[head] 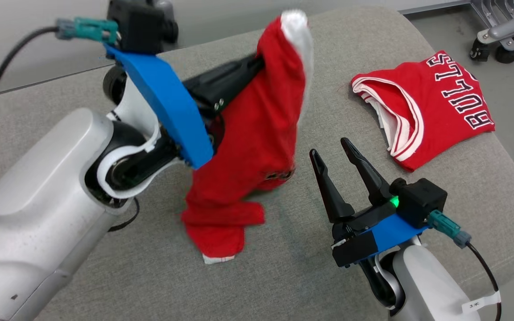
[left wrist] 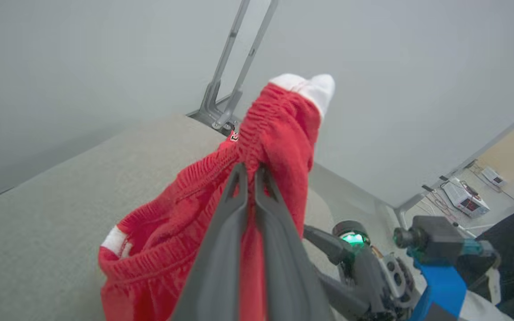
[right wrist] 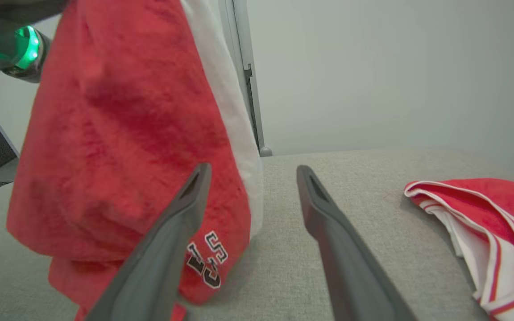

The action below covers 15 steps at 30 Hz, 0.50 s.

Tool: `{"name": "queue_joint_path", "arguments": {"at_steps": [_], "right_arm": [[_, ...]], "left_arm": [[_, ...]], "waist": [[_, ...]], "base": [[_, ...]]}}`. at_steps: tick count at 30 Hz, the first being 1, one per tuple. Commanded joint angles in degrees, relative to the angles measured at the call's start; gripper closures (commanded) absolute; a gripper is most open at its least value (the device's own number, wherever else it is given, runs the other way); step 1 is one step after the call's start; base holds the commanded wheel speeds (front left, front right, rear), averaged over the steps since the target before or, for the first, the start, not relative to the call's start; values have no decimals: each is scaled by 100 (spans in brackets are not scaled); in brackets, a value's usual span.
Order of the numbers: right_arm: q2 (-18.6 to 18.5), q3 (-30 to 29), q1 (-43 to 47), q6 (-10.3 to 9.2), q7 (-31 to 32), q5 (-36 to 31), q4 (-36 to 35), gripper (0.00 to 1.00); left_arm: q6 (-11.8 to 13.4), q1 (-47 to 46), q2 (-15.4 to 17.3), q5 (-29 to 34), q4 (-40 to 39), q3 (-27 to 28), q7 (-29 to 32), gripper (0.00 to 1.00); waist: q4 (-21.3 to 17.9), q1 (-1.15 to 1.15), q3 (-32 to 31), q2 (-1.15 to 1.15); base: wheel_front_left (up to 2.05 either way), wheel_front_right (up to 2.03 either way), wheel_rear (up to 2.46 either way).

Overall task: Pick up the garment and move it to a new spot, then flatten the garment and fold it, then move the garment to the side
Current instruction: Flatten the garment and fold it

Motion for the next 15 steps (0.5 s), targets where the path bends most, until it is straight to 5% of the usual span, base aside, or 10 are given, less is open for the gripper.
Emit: {"name": "queue_joint_path", "arguments": {"at_steps": [1, 7, 15], "right_arm": [[2, -29, 15, 0, -27, -30, 18, 0], [1, -223, 102, 0, -26, -185, 11, 0], [0, -310, 203, 0, -27, -261, 2, 0]], "left_arm": [[-11, -151, -104, -109, -61, 157, -285, 100], [-11, -388, -397, -400, -280, 595, -1498, 100], [3, 809, 89, 453, 542, 37, -2653, 100]], "waist": [[31, -1, -26, 0], [287, -1, -153, 0], [740, -1, -195, 0]], "base": [[0, 0, 0], [0, 0, 0], [0, 0, 0]]}}
